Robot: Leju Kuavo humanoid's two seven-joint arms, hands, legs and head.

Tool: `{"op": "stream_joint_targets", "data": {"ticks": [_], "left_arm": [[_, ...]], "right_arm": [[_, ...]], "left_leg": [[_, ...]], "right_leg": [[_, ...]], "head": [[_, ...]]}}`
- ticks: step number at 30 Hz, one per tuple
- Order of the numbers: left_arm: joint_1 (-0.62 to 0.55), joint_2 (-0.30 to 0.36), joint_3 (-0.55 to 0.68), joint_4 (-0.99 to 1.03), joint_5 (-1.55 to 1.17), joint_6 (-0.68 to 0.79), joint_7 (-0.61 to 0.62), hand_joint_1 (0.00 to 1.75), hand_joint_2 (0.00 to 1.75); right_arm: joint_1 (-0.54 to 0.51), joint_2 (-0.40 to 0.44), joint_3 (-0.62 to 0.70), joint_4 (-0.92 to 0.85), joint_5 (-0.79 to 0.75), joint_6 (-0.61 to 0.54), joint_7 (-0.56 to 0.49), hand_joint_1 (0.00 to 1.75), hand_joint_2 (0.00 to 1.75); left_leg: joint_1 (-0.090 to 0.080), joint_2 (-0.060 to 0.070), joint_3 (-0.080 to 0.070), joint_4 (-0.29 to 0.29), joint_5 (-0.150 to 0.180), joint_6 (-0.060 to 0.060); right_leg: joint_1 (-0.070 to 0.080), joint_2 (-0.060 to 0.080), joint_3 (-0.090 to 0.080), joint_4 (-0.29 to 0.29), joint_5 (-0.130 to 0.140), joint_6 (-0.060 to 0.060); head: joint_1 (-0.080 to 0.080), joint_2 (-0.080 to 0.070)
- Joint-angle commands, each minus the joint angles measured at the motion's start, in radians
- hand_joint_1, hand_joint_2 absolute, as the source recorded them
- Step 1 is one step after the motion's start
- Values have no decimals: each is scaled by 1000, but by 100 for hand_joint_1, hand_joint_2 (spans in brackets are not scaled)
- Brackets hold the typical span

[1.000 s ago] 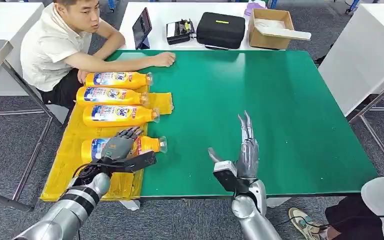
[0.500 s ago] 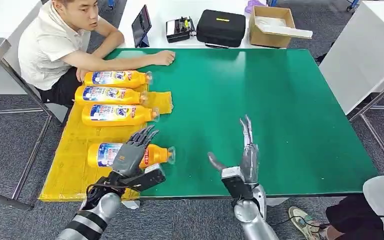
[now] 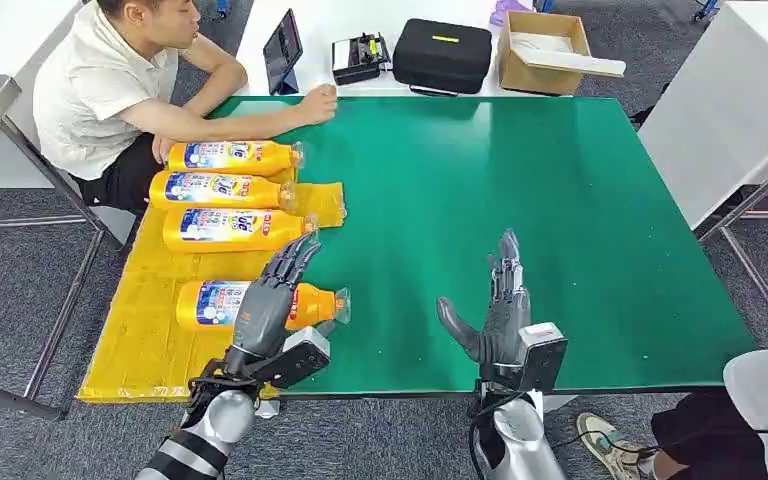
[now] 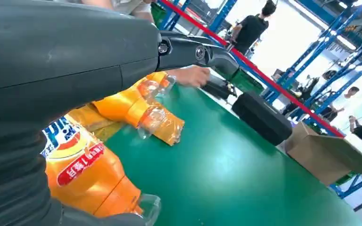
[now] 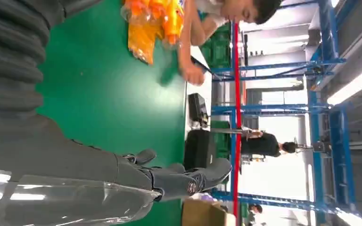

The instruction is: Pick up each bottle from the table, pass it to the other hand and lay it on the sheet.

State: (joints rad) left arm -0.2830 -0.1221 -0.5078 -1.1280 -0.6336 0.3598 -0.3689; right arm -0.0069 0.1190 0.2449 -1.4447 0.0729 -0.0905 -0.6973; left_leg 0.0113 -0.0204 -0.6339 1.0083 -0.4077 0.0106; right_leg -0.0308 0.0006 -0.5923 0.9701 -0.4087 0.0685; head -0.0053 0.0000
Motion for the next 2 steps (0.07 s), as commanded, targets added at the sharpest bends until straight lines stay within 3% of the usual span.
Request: {"op": "stream_joint_targets", "data": {"ticks": [1, 2], "left_arm": [[99, -33, 28, -163, 358, -117, -52, 0, 175], [133, -41, 38, -201, 442, -136, -48, 0, 175]], "right_arm": [[38, 80, -77, -67, -47, -106, 21, 0, 0], [53, 86, -65, -87, -5, -174, 34, 0, 0]], "left_leg": [[0, 2, 2, 0, -1, 0], [1, 3, 5, 1, -3, 0]], "right_leg": [[1, 0, 2, 0, -1, -3], [1, 1, 4, 0, -3, -4]], "head": [[0, 0], [0, 0]]}}
